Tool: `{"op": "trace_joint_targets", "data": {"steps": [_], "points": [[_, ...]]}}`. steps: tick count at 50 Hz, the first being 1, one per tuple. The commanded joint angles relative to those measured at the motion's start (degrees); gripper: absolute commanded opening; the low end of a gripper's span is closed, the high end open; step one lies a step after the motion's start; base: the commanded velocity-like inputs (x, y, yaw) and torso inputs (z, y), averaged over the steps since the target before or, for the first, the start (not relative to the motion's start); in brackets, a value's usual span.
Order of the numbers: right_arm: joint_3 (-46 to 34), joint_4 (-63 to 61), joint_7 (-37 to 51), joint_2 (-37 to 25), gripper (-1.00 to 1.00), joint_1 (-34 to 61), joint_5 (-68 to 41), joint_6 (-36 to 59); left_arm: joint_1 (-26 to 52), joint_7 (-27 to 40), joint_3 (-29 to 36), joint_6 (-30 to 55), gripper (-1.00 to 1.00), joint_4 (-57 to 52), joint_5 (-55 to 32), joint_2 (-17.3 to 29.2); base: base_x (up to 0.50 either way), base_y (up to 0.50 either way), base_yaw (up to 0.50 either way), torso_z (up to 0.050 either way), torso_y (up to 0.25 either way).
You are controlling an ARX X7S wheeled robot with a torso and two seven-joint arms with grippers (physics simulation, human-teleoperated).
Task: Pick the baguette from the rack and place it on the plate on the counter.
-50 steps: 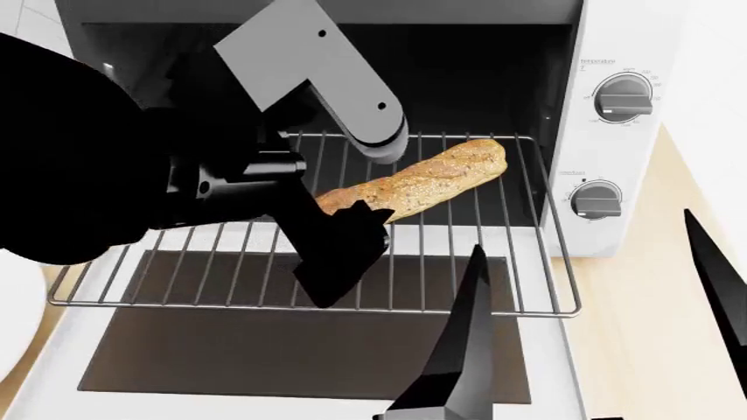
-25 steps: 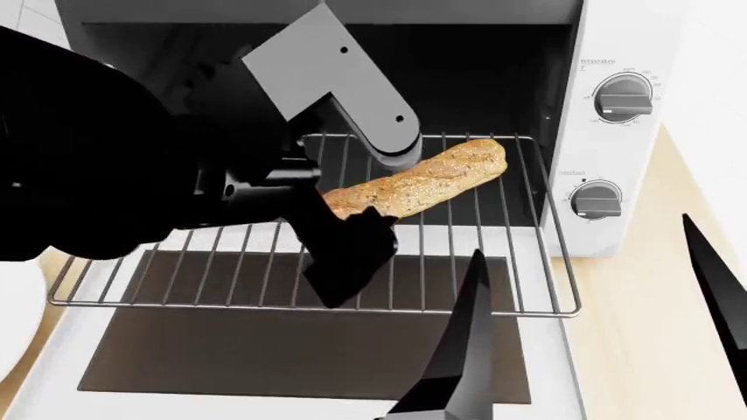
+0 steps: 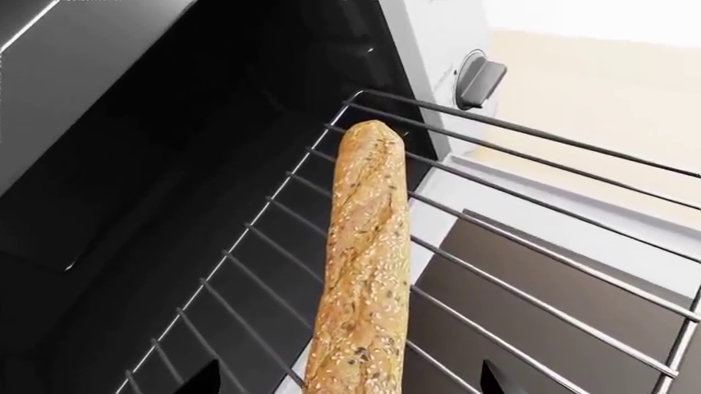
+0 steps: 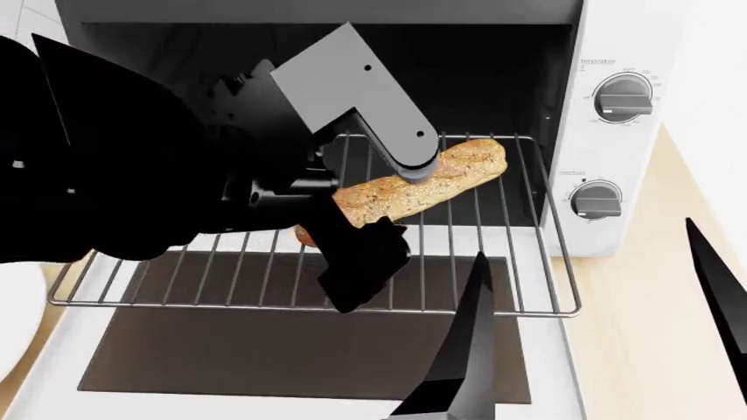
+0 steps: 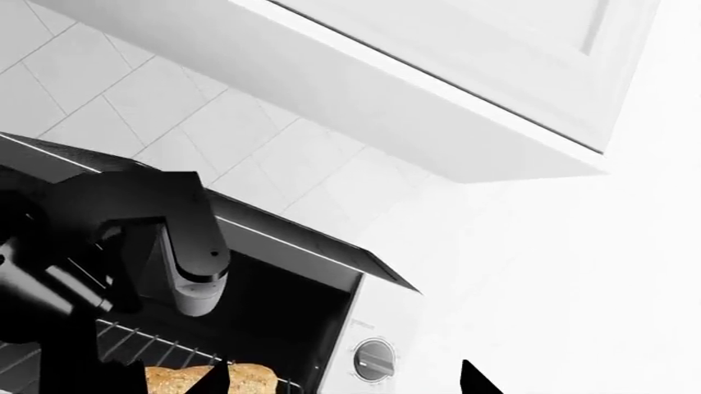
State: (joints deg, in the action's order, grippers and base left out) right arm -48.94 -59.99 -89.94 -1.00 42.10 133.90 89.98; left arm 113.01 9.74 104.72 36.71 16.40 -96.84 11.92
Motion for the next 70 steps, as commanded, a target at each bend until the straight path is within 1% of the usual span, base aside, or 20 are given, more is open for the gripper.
{"op": "trace_joint_targets", "data": {"steps": [1,26,42,43,57,61,64,70], "points": [[0.02,0.0,-0.01,0.0,1.0,0.01,0.06,0.0,-1.01,-0.86,0.36,0.15,1.0,2.09,0.83,-1.35,0.0,0.0,0.0,0.0,0.0],[-0.34,0.0,-0.02,0.04,1.0,-0.38,0.78,0.01,-3.35,-2.9,1.59,0.6,1.0,6.76,3.04,-3.9,0.0,0.0,0.0,0.0,0.0],[-0.51,0.0,-0.02,0.06,1.0,-0.57,0.86,0.01,-3.86,-3.27,1.43,0.58,1.0,6.56,3.73,-3.8,0.0,0.0,0.0,0.0,0.0],[-0.49,0.0,-0.02,0.08,1.0,-0.58,0.88,0.01,-3.88,-3.0,1.4,0.55,-1.0,6.58,3.79,-3.79,0.0,0.0,0.0,0.0,0.0],[-0.36,0.0,-0.01,0.0,1.0,-0.22,0.45,0.0,-2.65,-0.42,0.03,-0.08,-1.0,3.63,3.79,-1.71,0.0,0.0,0.0,0.0,0.0],[-0.25,0.0,-0.01,-0.16,1.0,-0.09,0.27,-0.01,-1.32,0.85,-0.8,0.08,-1.0,0.65,3.27,-0.32,0.0,0.0,0.0,0.0,0.0],[-0.09,0.0,-0.01,-0.23,1.0,0.05,-0.04,-0.01,0.59,3.12,-1.64,0.56,-1.0,-4.69,2.54,2.04,0.0,0.0,0.0,0.0,0.0],[0.29,0.0,0.0,-0.09,1.0,0.25,-0.53,0.0,4.47,9.32,-4.36,1.21,-1.0,-17.29,-0.74,8.59,0.0,0.0,0.0,0.0,0.0]]}}
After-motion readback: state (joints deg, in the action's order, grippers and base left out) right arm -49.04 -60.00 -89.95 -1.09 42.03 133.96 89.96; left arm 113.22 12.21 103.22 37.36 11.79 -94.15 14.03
